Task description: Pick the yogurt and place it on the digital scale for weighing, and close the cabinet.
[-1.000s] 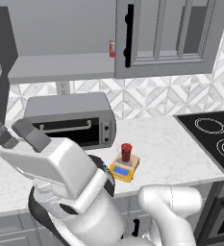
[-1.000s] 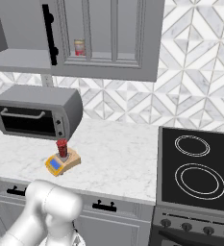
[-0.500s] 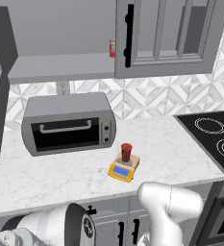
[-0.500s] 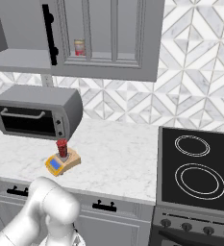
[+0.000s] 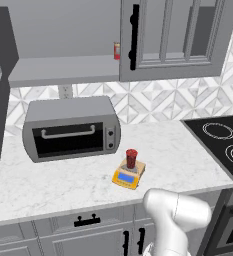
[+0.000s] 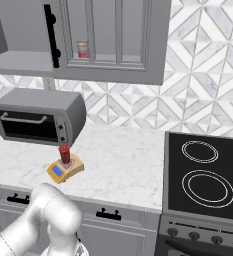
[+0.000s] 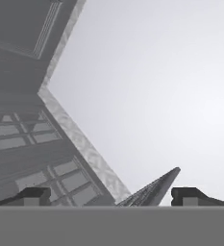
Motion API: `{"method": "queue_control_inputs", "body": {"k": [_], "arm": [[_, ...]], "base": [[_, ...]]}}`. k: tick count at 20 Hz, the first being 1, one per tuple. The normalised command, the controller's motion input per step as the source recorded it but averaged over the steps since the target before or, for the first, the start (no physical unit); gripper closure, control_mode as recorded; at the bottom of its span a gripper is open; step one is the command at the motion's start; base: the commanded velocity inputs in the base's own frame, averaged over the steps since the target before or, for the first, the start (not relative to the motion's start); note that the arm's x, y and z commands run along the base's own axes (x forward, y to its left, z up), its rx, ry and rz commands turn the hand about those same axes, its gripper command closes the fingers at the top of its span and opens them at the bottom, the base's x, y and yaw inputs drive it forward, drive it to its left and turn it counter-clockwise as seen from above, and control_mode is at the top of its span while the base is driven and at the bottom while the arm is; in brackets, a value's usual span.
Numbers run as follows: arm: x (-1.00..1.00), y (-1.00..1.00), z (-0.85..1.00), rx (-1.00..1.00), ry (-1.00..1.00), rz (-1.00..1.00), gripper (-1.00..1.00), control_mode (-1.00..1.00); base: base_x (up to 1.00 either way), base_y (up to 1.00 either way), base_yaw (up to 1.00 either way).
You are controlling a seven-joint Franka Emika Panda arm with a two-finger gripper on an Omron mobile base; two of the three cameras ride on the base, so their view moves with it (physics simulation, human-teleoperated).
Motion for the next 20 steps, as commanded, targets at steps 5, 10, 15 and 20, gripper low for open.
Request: {"method": "queue_control_inputs", "body": {"k": [5, 10, 15, 20], "arm": [[0.52, 0.85, -0.28, 0.17, 0.4, -0.08, -1.0, -1.0], [1.0, 0.46, -0.03, 0.0, 0.41, 0.0, -1.0, -1.0], [0.94, 0.3, 0.0, 0.01, 0.23, -0.11, -1.0, -1.0], [0.88, -0.12, 0.0, 0.08, 0.18, -0.23, -1.0, -1.0]], "base": [[0.0, 0.0, 0.0], [0.0, 0.0, 0.0], [0.0, 0.0, 0.0], [0.0, 0.0, 0.0]]}}
